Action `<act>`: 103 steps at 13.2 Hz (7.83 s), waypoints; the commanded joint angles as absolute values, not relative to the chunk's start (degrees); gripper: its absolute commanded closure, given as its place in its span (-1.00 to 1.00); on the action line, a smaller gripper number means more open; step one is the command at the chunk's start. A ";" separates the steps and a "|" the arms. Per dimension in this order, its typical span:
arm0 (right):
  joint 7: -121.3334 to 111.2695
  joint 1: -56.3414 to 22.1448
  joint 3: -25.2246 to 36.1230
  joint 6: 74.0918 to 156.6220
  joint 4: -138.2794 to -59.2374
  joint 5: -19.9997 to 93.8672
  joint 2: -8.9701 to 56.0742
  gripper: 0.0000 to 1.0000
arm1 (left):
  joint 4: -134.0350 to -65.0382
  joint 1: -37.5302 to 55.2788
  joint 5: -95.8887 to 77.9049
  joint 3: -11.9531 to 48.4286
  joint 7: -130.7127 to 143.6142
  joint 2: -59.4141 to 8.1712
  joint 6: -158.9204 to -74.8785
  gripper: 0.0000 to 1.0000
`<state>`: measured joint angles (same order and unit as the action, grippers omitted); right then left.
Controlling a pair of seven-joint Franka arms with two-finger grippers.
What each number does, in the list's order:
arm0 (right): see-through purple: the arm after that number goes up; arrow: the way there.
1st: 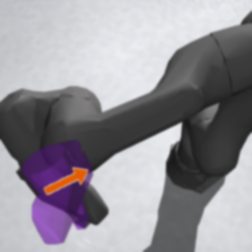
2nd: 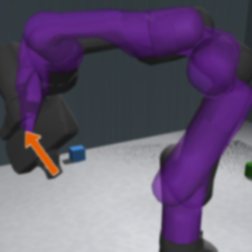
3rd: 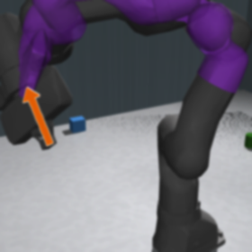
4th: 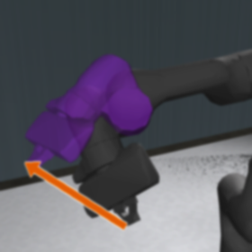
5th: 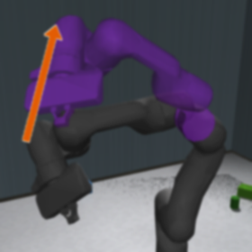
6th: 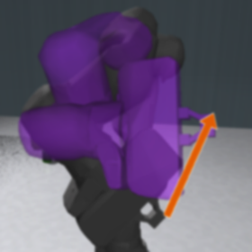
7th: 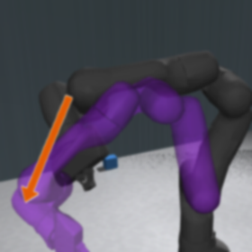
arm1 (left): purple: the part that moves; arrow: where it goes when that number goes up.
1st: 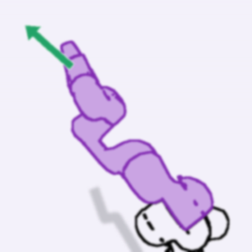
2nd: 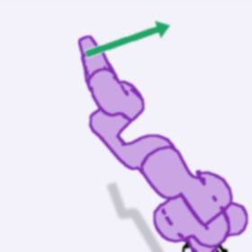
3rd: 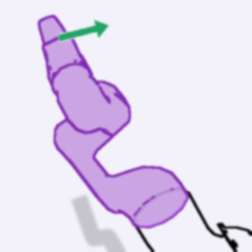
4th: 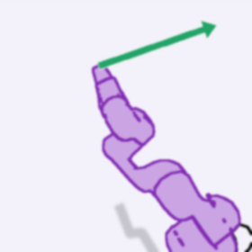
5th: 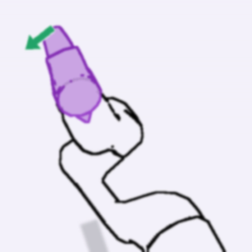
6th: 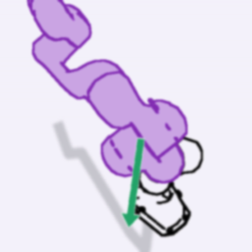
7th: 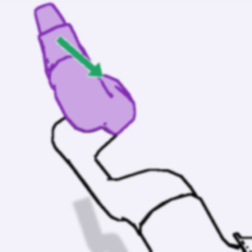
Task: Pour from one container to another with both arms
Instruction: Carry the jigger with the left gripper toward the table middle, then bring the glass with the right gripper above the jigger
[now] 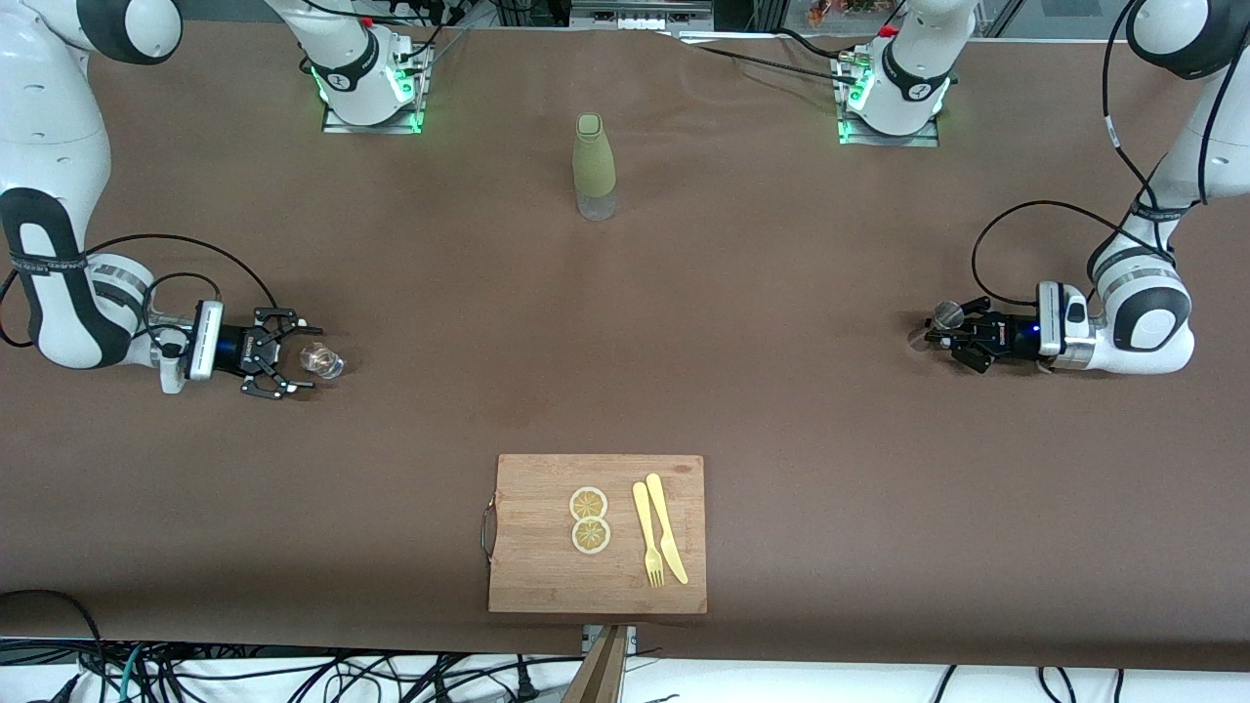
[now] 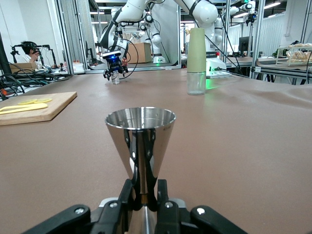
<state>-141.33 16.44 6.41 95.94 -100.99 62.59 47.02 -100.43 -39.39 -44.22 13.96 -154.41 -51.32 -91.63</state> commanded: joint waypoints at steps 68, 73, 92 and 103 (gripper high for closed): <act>-121.03 9.06 -5.98 99.48 -85.43 67.33 49.48 0.16 | -79.98 15.99 -71.63 27.69 -105.21 -57.30 -143.79 1.00; -116.20 5.72 -9.31 106.42 -85.43 63.73 49.57 0.16 | -77.34 17.84 -72.86 27.42 -105.20 -58.97 -144.76 1.00; -94.23 3.96 -21.70 110.56 -80.42 45.01 48.52 0.16 | -73.65 18.98 -72.86 26.72 -104.41 -62.22 -147.30 1.00; -87.19 2.90 -26.10 115.14 -80.24 35.33 48.60 0.16 | -73.48 19.60 -72.68 26.46 -104.24 -62.75 -148.54 1.00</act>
